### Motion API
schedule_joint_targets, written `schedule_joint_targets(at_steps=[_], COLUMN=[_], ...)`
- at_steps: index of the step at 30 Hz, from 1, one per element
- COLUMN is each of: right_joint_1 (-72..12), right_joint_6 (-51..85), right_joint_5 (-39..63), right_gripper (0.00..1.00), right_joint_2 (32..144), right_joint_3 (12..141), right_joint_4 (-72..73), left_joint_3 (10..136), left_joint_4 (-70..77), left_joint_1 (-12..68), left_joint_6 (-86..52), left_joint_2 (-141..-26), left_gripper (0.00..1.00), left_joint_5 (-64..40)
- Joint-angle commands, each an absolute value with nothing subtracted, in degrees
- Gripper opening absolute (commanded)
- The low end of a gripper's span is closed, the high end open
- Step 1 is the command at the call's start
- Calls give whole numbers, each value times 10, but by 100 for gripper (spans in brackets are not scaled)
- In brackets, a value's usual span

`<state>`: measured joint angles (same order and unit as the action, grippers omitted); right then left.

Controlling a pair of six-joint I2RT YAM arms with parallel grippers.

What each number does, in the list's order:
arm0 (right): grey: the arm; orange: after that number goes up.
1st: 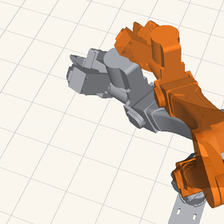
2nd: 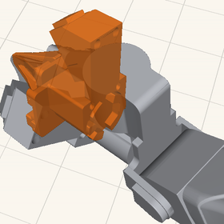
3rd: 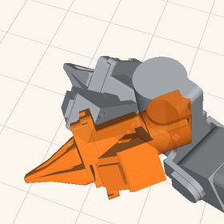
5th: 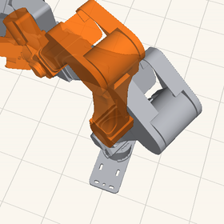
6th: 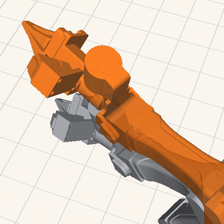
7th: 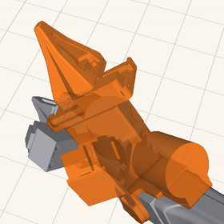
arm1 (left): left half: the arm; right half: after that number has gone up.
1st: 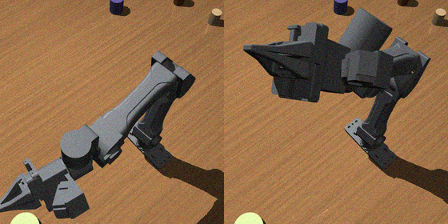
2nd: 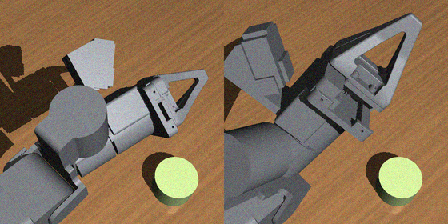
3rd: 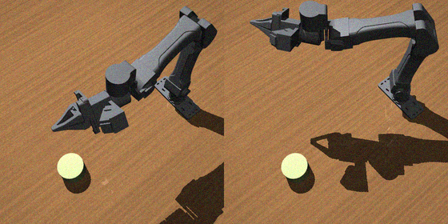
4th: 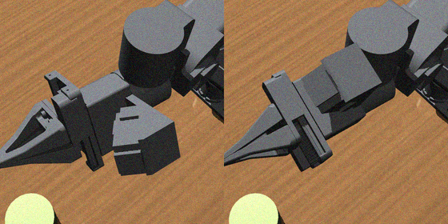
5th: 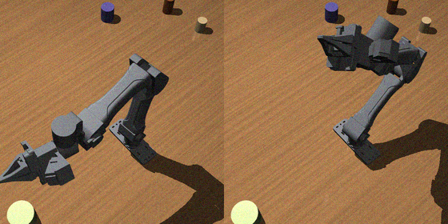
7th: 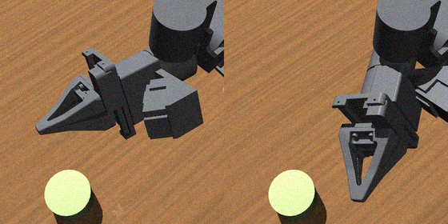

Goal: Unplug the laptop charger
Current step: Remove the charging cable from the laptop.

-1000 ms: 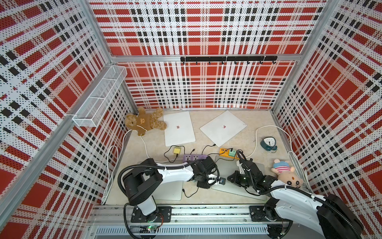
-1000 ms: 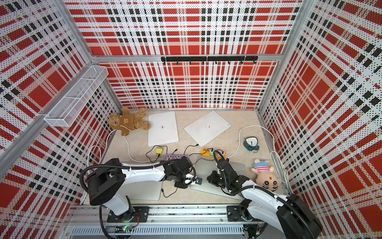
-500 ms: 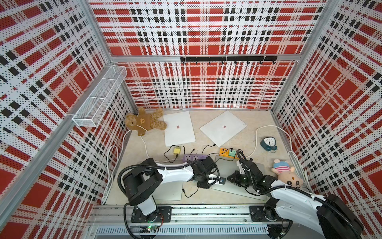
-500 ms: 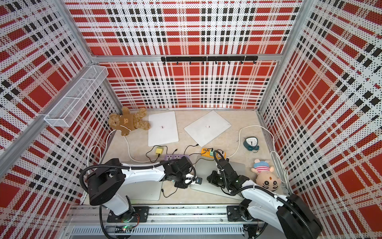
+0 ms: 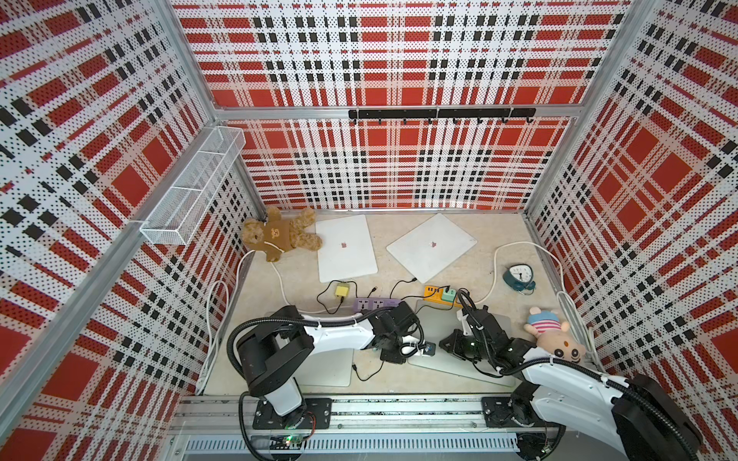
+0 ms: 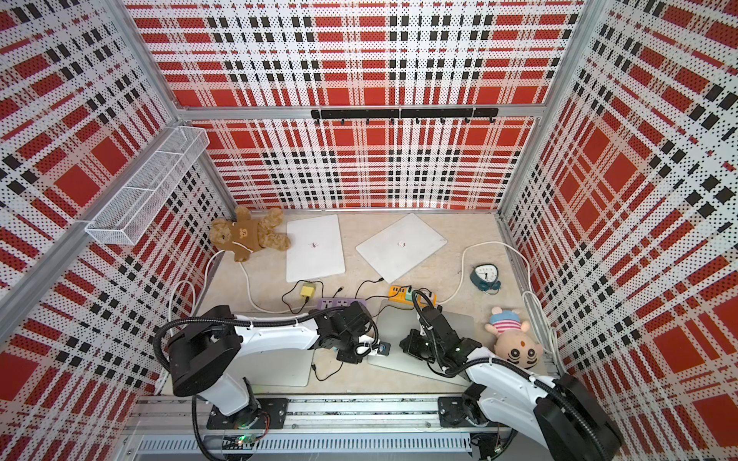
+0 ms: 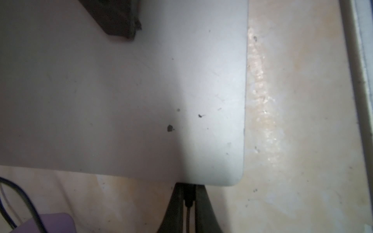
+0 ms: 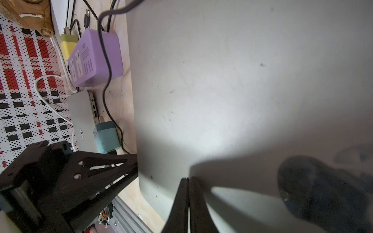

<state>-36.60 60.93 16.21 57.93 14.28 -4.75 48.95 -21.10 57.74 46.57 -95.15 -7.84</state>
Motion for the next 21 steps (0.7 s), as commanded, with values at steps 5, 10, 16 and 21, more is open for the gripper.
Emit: schedule_joint_targets(at_steps=[5,10,16,21], right_joint_1=[-363,-363,-363,-363], right_joint_6=[605,605,603,602], right_joint_5=[149,150,150,145], right_gripper=[7,7,7,7], right_joint_2=[581,584,582,574], right_joint_3=[138,138,139,138], right_joint_4=[-57,-56,-59,-65], left_joint_3=[483,484,486,476], left_joint_4=[-247,-251,-256,-257], left_joint_1=[562,556,555,554], left_joint_6=[472,455,462,479], left_joint_2=[-951,-954,-951,-934], left_gripper=[0,0,0,0], left_joint_5=[-8,-12,-5,3])
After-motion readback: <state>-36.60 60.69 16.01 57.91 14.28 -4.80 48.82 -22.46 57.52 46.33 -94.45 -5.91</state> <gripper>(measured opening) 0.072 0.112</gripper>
